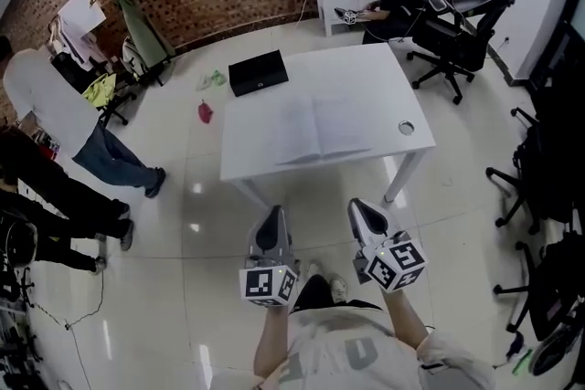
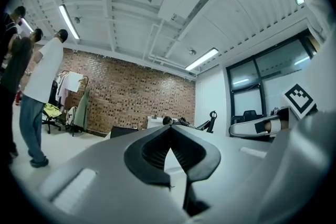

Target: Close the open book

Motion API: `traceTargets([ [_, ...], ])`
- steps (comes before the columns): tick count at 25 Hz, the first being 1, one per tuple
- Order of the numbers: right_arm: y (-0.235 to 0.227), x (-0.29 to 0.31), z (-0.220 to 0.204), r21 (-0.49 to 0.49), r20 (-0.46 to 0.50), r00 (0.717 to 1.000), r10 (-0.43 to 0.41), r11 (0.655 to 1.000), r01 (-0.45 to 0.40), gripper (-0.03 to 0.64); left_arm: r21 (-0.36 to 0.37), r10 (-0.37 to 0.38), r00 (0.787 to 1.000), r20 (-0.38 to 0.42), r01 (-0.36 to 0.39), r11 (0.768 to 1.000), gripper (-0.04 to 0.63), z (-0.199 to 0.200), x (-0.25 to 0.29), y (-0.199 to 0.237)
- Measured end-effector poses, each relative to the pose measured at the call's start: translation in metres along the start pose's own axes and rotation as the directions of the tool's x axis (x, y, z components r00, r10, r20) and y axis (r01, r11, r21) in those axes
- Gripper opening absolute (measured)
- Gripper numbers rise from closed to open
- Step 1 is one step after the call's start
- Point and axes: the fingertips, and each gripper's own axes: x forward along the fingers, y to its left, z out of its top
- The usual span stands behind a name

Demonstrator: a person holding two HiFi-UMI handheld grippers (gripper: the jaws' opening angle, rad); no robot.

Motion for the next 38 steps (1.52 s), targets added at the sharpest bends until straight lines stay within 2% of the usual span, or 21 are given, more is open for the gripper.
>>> traceTargets([
  [7,-0.032,0.027,-0.006,0.019,-0.016,1.0,-0.022,1.0,0.023,0.005,0.024,-0.008,1.0,-0.006,0.008,1.0,0.015,-0.013,0.045,0.003],
  [15,-0.07,0.078,-0.004,-0.011,-0.031,0.999,-0.043,0.999,0.042,0.005,0.007,-0.024,0.999,-0.02,0.024,1.0,0.015,-0.037,0.103,0.016],
  [19,-0.089,0.112,-0.021,-0.046,-0.101,0.994,-0.049,0.998,0.045,0.006,0.019,-0.031,0.999,-0.037,0.032,0.999,0.015,-0.046,0.138,0.024],
  [20,-0.091,0.119,-0.027,-0.066,-0.124,0.991,-0.047,0.997,0.039,0.042,0.015,-0.029,0.999,-0.047,0.029,0.999,0.015,-0.052,0.145,0.027],
  [22,-0.096,0.131,-0.04,-0.073,-0.157,0.987,-0.043,0.997,0.032,0.059,0.009,-0.034,0.997,-0.07,0.035,0.999,0.015,-0.068,0.157,0.031],
  [27,-0.118,0.165,-0.066,0.002,-0.207,0.977,-0.048,0.999,0.05,0.103,0.0,-0.045,0.995,-0.09,0.045,0.999,0.015,-0.097,0.184,0.044],
  [31,-0.144,0.178,-0.108,0.106,-0.29,0.955,-0.06,0.99,0.095,0.209,-0.019,-0.058,0.99,-0.13,0.056,0.998,0.015,-0.124,0.2,0.05],
  [35,-0.17,0.183,-0.151,0.257,-0.384,0.921,-0.061,0.951,0.17,0.252,-0.029,-0.078,0.982,-0.17,0.074,0.997,0.015,-0.137,0.211,0.052],
  [38,-0.176,0.188,-0.168,0.333,-0.409,0.911,-0.05,0.922,0.2,0.265,-0.025,-0.079,0.981,-0.176,0.076,0.997,0.015,-0.139,0.218,0.059],
])
